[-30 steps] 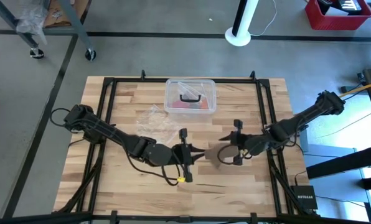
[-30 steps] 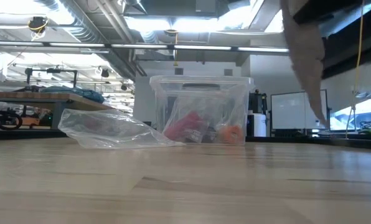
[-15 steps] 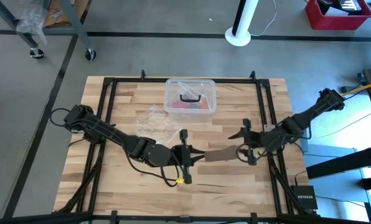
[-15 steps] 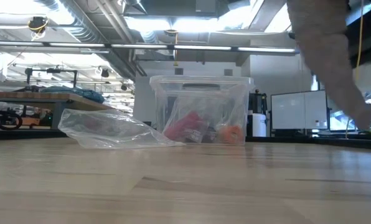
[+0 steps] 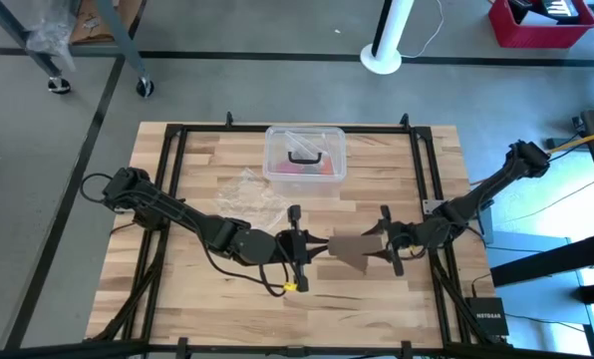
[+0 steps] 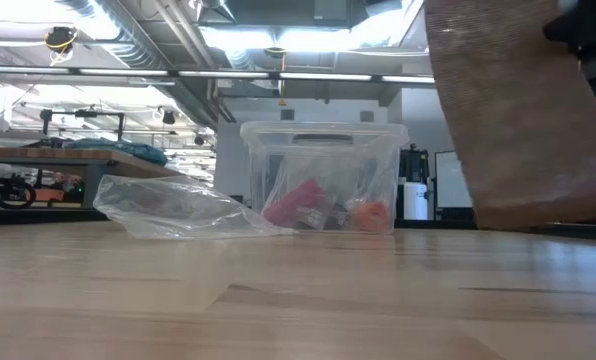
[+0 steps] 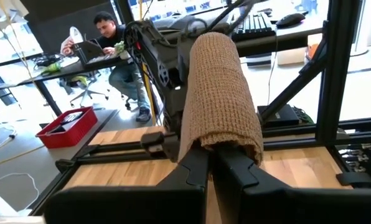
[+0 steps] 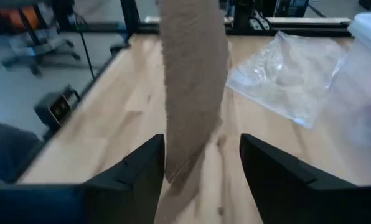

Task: Roll bandage
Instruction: Roll the brown bandage

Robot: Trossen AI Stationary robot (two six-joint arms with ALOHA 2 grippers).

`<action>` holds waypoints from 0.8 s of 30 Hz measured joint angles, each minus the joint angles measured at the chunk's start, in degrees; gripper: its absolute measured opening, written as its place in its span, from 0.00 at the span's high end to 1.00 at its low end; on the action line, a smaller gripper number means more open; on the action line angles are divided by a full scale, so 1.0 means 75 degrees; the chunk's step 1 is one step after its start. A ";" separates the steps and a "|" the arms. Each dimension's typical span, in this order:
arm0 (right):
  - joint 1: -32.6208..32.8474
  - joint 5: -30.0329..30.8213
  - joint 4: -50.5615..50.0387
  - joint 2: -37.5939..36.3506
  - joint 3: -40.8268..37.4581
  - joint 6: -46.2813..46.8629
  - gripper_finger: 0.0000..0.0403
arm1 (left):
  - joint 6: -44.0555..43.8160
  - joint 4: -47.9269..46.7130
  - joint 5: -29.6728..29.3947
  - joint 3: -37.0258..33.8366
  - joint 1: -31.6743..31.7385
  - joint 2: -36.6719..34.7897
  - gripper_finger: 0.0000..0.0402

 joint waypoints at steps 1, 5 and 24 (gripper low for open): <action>0.0000 -0.0023 0.0272 0.0026 -0.0149 0.0140 0.49 | 0.0026 -0.0005 0.0000 0.0000 0.0000 0.0000 1.00; -0.0003 0.0202 0.1238 0.0363 -0.0610 0.0419 0.51 | -0.0005 -0.0020 0.0000 0.0000 0.0000 0.0000 1.00; 0.0049 0.0452 0.2429 0.1054 -0.0558 -0.0792 0.96 | 0.0013 0.0022 -0.0147 0.0000 0.0000 0.0000 1.00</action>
